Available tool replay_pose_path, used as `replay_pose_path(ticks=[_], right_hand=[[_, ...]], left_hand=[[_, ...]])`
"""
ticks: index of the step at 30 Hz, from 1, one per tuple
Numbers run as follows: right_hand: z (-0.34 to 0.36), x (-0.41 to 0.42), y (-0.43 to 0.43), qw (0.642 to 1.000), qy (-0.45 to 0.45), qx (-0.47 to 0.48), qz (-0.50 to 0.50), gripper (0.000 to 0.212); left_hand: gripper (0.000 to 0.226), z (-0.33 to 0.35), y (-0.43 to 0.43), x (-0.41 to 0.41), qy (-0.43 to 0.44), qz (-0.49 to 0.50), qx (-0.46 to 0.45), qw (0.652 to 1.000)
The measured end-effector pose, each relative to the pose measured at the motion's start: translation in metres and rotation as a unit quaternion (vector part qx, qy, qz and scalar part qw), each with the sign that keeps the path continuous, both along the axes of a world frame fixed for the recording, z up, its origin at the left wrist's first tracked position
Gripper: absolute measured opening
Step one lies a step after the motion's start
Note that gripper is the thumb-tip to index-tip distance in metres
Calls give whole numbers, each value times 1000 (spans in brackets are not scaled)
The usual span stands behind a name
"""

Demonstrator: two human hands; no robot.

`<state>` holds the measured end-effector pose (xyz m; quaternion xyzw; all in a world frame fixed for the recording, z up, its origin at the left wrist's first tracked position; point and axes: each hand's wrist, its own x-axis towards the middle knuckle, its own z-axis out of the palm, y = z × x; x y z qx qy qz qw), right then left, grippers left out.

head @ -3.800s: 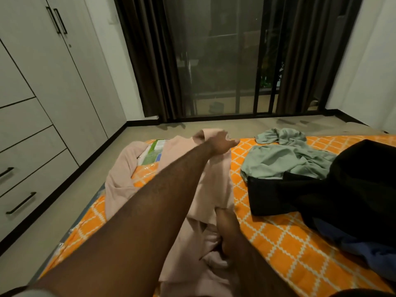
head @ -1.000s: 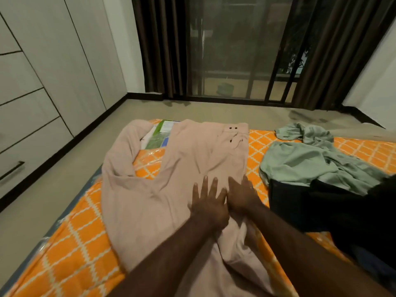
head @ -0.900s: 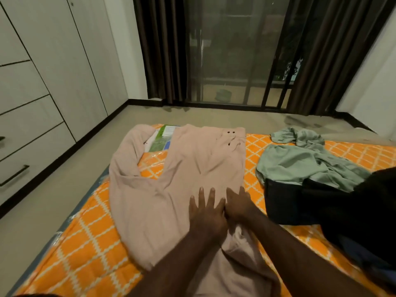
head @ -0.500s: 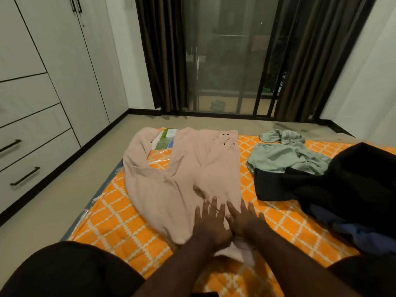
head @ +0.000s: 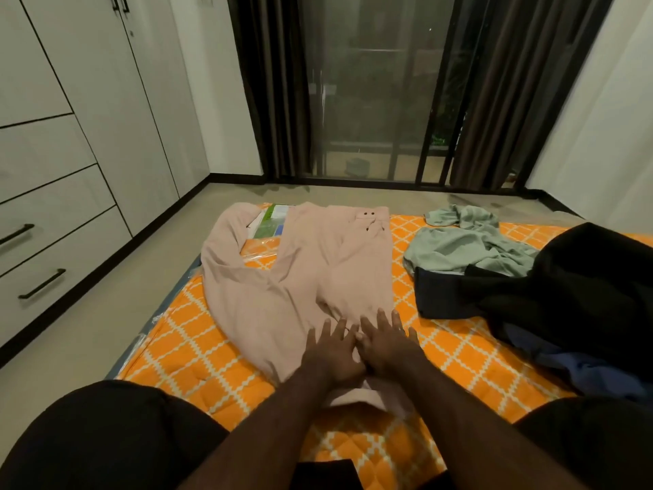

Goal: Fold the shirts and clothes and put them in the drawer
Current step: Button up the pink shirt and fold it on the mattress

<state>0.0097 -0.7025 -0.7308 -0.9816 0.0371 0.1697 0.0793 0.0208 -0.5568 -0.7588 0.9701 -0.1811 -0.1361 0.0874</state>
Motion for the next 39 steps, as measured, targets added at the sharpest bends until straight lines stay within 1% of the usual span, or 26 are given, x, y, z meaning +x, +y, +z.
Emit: replay_pose_path(ticks=[2, 3, 5, 6, 7, 8, 9, 10, 11, 14, 16, 18, 20, 21, 24, 27, 29, 32, 33, 35, 37, 39], right_hand=[[-6, -1, 0, 999, 39, 3, -5, 62], [-4, 0, 1, 999, 44, 3, -8, 63], [11, 3, 7, 1000, 24, 1, 13, 69], [21, 4, 11, 999, 10, -3, 34, 75], [27, 6, 15, 998, 3, -9, 57, 82], [31, 5, 19, 997, 8, -22, 79, 89], [32, 4, 22, 994, 24, -41, 97, 98], [29, 3, 24, 991, 42, -64, 112, 105], [25, -1, 24, 987, 58, -85, 121, 110], [14, -5, 21, 987, 66, -87, 115, 111], [14, -2, 18, 991, 38, -71, 106, 102], [11, -1, 15, 993, 7, -70, 96, 86], [7, 1, 8, 992, 4, -85, 93, 66], [8, 0, 4, 991, 14, -93, 92, 61], [23, -1, -10, 989, 57, -108, 82, 54], [27, -3, -21, 991, 68, -92, 74, 55], [22, -5, -21, 993, 34, -83, 76, 56], [21, -6, -14, 990, 66, -68, 102, 60], [23, -5, -12, 990, 62, -58, 109, 62], [25, 0, -8, 993, 32, -14, 114, 61], [32, 7, -10, 994, 7, 44, 95, 65], [39, 14, -17, 992, -60, 99, 54, 66]], left_hand=[[92, 2, -3, 3, 33, 2, 0, 999], [93, 8, -5, 6, 59, 1, -5, 998], [88, 23, -4, 20, 118, 3, -38, 992], [80, 30, -2, 28, 135, 11, -66, 989], [67, 34, 1, 35, 129, 32, -107, 985], [58, 35, 5, 39, 98, 70, -155, 981], [55, 33, 8, 40, 60, 112, -209, 970], [55, 29, 11, 37, 30, 141, -244, 959], [55, 23, 13, 35, 6, 143, -252, 957], [73, 3, 11, 24, -41, 94, -164, 981], [76, -3, 6, 20, -78, 69, -129, 986], [76, -3, 3, 16, -87, 60, -122, 987], [76, -1, 3, 11, -89, 62, -115, 987], [75, 1, 5, 9, -92, 66, -117, 987], [71, 5, 11, 4, -89, 72, -136, 984], [72, 4, 14, 2, -62, 86, -147, 983], [72, 3, 15, 4, -43, 97, -146, 984], [73, 6, 15, 4, -30, 106, -142, 984], [72, 6, 15, 4, -38, 104, -143, 984], [70, 8, 15, 4, -55, 97, -142, 984], [68, 10, 15, 6, -59, 84, -141, 985], [68, 11, 16, 10, -71, 73, -130, 986]])
